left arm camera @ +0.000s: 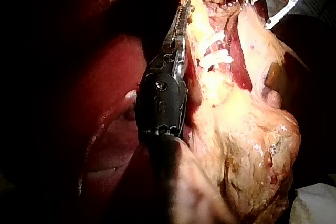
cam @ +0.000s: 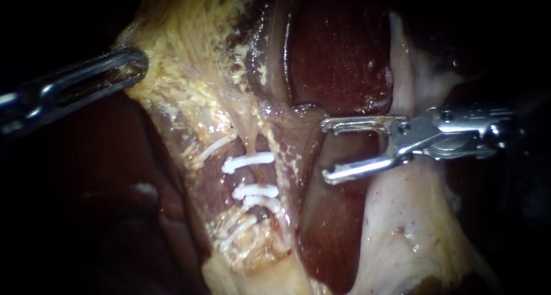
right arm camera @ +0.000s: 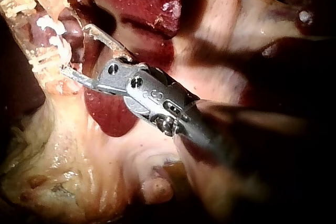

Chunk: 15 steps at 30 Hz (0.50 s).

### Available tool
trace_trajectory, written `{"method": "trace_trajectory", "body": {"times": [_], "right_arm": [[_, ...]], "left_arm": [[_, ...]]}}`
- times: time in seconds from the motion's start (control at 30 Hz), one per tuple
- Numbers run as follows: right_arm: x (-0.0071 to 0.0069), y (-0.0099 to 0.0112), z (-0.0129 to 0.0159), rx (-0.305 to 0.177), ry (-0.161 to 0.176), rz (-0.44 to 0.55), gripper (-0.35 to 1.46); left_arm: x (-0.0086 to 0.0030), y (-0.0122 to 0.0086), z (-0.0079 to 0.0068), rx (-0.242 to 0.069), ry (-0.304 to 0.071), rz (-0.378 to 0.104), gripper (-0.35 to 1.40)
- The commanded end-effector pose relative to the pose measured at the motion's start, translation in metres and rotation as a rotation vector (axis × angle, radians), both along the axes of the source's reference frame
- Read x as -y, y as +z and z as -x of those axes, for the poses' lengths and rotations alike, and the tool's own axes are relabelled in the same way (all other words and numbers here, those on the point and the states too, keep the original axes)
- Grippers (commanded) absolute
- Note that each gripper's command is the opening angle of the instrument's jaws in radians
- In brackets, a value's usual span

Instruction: Going back third clip right tube

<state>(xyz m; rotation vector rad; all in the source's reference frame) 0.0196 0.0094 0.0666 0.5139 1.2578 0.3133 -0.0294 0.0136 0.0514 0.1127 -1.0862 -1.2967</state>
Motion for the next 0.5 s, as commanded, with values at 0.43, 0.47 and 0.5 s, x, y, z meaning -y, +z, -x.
{"method": "trace_trajectory", "body": {"times": [0.43,0.47,0.5], "right_arm": [[0.0005,-0.0008,0.0005,-0.019,-0.026,0.063,0.60],[0.0005,-0.0008,0.0005,-0.022,-0.029,0.075,0.60],[0.0006,-0.0008,0.0005,-0.023,-0.031,0.074,0.60]], "left_arm": [[0.0002,0.0057,0.0035,-0.008,0.028,-0.003,-0.35],[0.0001,0.0061,0.0040,-0.004,0.031,-0.002,-0.35],[0.0000,0.0066,0.0045,-0.001,0.034,-0.002,-0.35]]}}
